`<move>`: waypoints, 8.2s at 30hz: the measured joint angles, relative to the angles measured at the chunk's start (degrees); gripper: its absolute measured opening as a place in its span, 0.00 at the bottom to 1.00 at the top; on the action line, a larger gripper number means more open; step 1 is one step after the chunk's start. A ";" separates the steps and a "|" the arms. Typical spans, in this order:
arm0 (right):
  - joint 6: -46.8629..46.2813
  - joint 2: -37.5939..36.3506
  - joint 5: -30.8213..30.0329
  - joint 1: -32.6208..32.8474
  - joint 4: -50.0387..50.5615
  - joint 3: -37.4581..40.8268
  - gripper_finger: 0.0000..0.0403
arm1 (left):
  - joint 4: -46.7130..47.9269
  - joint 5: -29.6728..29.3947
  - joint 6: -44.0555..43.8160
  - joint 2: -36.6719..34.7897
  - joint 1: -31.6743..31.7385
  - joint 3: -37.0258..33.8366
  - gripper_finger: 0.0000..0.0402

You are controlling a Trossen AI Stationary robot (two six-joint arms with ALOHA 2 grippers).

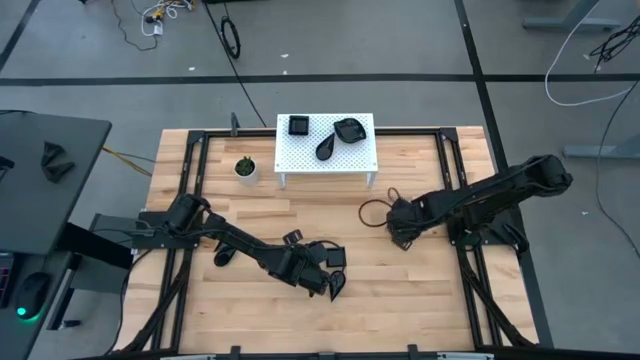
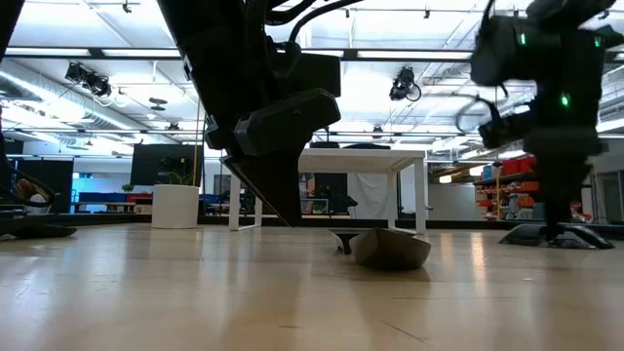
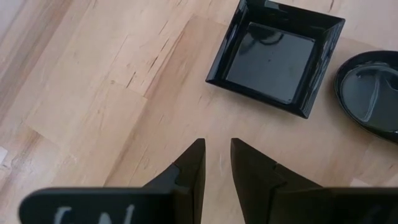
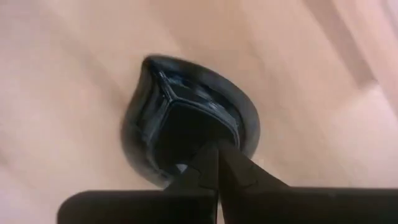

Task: Pick & Place Mini shaped plates
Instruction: Stack the black plate on top of the black plate on the shelf

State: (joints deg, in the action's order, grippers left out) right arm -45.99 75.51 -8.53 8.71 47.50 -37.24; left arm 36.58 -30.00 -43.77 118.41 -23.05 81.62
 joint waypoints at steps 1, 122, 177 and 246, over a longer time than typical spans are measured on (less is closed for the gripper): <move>1.32 -0.06 -0.04 0.71 -0.72 -1.14 0.00 | -0.01 0.00 0.01 0.00 0.00 0.00 0.20; 24.08 -2.25 2.35 16.94 -65.13 16.31 0.54 | -36.15 -1.37 -5.93 8.07 0.74 -0.01 0.07; 14.96 9.91 2.68 19.95 -78.94 16.44 0.54 | -33.32 -0.08 -11.06 8.59 0.75 -0.09 0.07; -5.38 2.36 -17.39 11.56 -48.12 16.38 0.29 | -23.89 -13.86 -23.08 5.77 -9.22 0.00 0.07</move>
State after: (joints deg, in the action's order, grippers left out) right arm -51.37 77.87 -25.92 20.27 -0.62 -20.86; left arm 12.69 -43.86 -66.85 124.18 -32.27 81.62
